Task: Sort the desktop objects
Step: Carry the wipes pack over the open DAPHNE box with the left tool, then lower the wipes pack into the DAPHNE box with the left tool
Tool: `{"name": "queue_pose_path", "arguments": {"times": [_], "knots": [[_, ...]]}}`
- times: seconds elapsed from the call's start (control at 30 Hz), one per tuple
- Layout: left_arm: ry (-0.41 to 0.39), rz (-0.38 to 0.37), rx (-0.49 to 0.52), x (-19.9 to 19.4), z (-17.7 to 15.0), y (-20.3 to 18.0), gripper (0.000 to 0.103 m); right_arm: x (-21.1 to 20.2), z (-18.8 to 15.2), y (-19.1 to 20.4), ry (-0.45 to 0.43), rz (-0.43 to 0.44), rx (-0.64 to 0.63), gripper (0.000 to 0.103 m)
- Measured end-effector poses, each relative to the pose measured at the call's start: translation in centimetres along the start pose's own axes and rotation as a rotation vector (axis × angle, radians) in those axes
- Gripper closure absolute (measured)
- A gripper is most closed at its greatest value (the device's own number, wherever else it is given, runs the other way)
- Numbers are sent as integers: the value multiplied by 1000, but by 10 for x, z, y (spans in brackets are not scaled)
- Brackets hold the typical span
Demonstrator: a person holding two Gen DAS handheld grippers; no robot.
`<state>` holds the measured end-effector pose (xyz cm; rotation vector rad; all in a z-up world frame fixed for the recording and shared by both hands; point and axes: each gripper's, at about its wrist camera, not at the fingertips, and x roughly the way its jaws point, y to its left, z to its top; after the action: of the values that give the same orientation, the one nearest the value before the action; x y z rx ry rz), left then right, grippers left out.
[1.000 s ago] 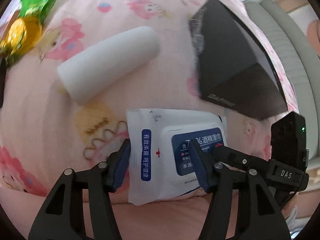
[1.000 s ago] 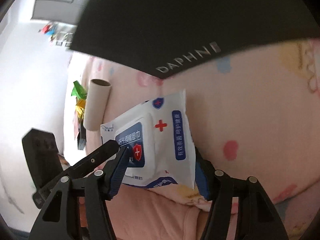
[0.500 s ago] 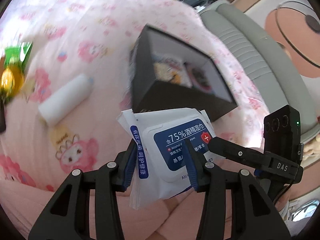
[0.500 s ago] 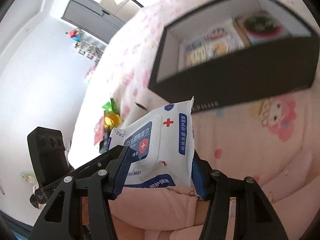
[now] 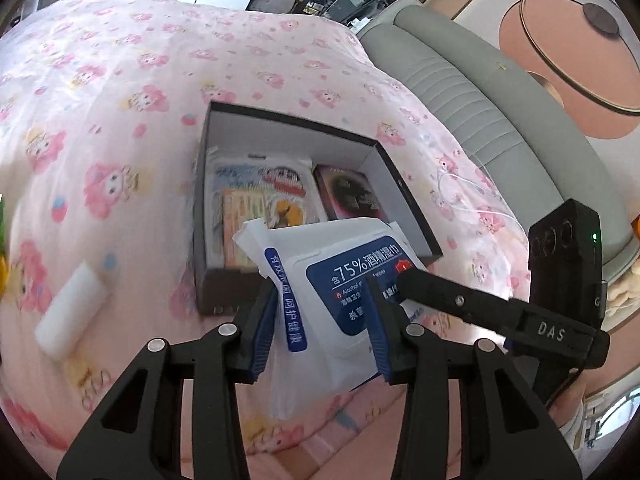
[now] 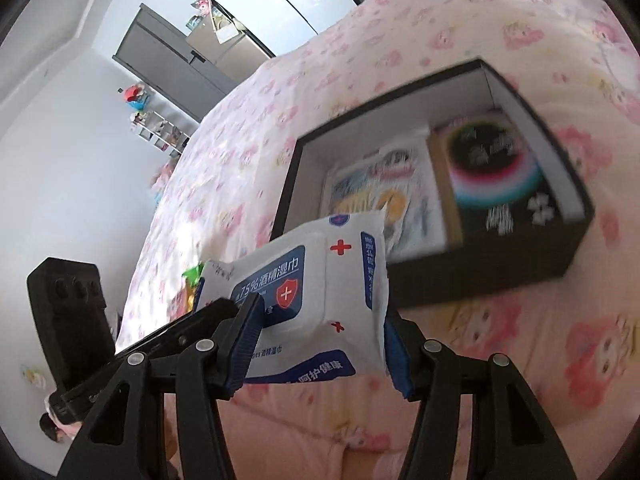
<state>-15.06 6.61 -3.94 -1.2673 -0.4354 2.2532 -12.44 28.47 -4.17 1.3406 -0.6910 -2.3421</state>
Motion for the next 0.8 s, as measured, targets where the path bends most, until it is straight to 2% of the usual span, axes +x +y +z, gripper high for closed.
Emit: {"name": "queue_pose_path", "arguments": {"times": [0.23, 0.4, 0.5, 0.57, 0.67, 0.8], "knots": [[-13, 22, 20, 26, 59, -2, 61, 13, 55, -1, -12, 7, -20, 52], [0, 45, 42, 54, 105, -1, 61, 32, 107, -3, -10, -29, -31, 51], [46, 62, -1, 85, 125, 14, 61, 60, 134, -11, 26, -52, -21, 49], [84, 67, -29, 106, 133, 24, 61, 80, 144, -20, 75, -84, 7, 49], [121, 60, -61, 133, 137, 40, 61, 101, 145, -29, 97, -126, 6, 49], [150, 64, -83, 155, 135, 53, 61, 121, 141, -41, 130, -128, 9, 49]]}}
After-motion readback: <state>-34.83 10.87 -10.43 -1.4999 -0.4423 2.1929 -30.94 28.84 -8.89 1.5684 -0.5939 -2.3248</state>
